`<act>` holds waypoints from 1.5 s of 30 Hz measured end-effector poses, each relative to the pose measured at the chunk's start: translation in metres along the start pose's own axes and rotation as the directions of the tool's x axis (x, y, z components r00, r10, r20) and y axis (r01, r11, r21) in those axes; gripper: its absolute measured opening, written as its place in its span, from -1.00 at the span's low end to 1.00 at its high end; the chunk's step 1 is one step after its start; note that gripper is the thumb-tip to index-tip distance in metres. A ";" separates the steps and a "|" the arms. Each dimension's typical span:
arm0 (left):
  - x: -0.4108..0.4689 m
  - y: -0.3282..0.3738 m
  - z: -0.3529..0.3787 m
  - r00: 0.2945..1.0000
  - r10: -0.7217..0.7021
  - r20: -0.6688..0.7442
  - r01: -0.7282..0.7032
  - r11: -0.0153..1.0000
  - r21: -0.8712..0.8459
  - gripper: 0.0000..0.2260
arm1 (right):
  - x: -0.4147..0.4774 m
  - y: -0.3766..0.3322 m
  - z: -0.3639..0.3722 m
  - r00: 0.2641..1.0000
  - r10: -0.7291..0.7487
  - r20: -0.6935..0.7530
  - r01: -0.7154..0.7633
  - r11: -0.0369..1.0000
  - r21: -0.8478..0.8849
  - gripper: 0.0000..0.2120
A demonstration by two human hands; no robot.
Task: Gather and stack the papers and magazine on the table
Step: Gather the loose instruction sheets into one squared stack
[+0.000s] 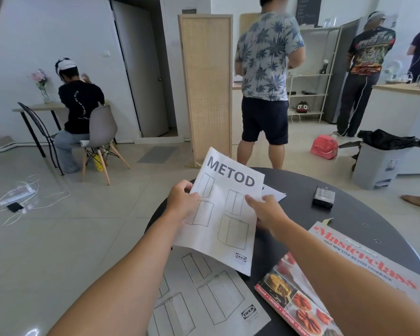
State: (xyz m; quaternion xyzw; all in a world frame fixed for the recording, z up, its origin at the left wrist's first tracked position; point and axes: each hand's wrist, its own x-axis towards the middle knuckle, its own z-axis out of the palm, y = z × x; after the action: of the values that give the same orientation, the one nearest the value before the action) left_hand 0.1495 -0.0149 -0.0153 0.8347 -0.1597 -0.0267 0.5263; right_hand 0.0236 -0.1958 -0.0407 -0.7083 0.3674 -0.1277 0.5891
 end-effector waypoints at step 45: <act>-0.100 -0.011 -0.023 0.990 -0.135 0.029 0.105 0.872 0.478 -0.85 | -0.088 0.019 -0.069 0.963 -0.271 0.009 0.180 0.614 -0.768 -0.66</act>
State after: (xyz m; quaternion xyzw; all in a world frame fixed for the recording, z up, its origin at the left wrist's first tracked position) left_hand 0.0622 0.0388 -0.0274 0.9454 -0.1254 -0.0452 0.2975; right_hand -0.0874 -0.1884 -0.0168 -0.9224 0.3259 -0.0720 0.1944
